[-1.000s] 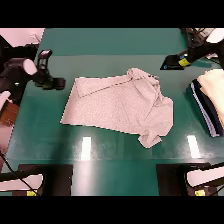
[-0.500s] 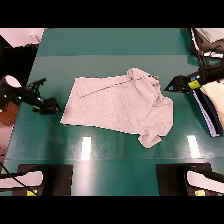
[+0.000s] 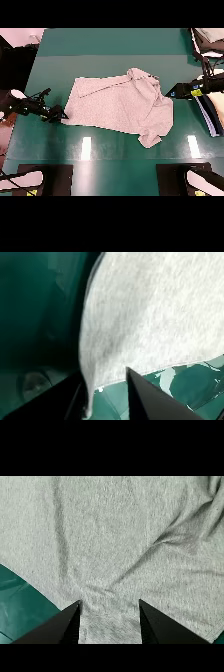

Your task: Fold the shirts.

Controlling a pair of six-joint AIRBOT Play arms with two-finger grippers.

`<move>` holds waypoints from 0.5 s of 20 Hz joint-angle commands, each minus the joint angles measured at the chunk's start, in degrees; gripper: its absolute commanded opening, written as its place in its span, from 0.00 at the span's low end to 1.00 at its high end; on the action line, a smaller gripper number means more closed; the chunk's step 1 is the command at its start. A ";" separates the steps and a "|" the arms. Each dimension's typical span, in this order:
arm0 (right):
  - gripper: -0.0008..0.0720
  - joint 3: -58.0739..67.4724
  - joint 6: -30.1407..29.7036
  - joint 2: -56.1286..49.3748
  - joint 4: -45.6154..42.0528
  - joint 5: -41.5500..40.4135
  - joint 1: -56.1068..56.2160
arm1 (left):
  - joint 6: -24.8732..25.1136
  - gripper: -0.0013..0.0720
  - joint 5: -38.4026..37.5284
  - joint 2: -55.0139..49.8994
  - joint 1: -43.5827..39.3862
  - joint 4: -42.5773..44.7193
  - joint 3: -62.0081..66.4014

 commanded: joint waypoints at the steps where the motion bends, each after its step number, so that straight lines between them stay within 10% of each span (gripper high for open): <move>1: 0.57 -0.46 0.66 1.07 -2.80 2.36 -1.64 | -0.48 0.09 3.61 2.34 0.04 -0.24 -0.57; 10: 0.57 -25.40 0.37 2.38 -0.85 -4.28 -17.46 | -0.55 0.05 5.03 14.43 0.02 -0.28 -0.59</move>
